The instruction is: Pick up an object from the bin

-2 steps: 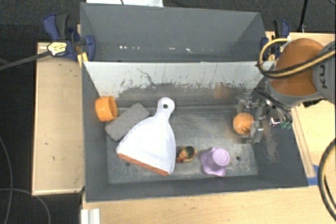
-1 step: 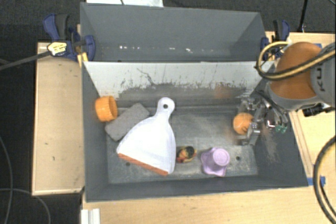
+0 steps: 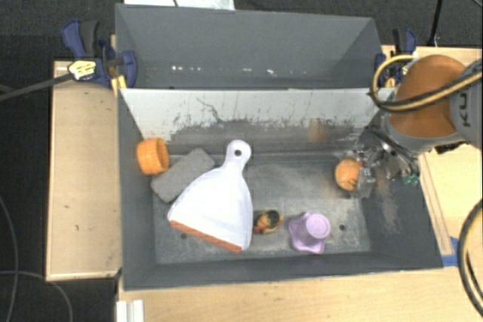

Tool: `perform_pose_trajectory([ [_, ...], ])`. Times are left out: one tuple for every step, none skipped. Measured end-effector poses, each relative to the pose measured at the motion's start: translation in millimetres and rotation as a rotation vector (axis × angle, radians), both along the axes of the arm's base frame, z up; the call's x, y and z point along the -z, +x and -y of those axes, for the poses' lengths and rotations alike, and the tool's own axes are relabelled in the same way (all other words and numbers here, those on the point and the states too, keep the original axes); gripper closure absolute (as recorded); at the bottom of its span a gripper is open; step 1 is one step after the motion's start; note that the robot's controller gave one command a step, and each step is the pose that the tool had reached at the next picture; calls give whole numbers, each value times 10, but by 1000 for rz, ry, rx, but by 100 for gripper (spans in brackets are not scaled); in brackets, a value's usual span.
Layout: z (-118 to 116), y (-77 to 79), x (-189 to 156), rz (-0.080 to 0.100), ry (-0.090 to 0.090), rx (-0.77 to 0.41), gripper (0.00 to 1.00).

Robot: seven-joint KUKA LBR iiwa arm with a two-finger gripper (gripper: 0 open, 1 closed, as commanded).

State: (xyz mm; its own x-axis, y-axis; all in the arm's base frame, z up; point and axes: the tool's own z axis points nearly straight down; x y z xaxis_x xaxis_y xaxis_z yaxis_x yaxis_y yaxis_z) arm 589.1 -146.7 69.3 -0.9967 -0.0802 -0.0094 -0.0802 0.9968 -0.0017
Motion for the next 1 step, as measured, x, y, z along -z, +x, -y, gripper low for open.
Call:
perform_pose_trajectory([
  [0, 0, 0, 0, 0, 0, 100],
])
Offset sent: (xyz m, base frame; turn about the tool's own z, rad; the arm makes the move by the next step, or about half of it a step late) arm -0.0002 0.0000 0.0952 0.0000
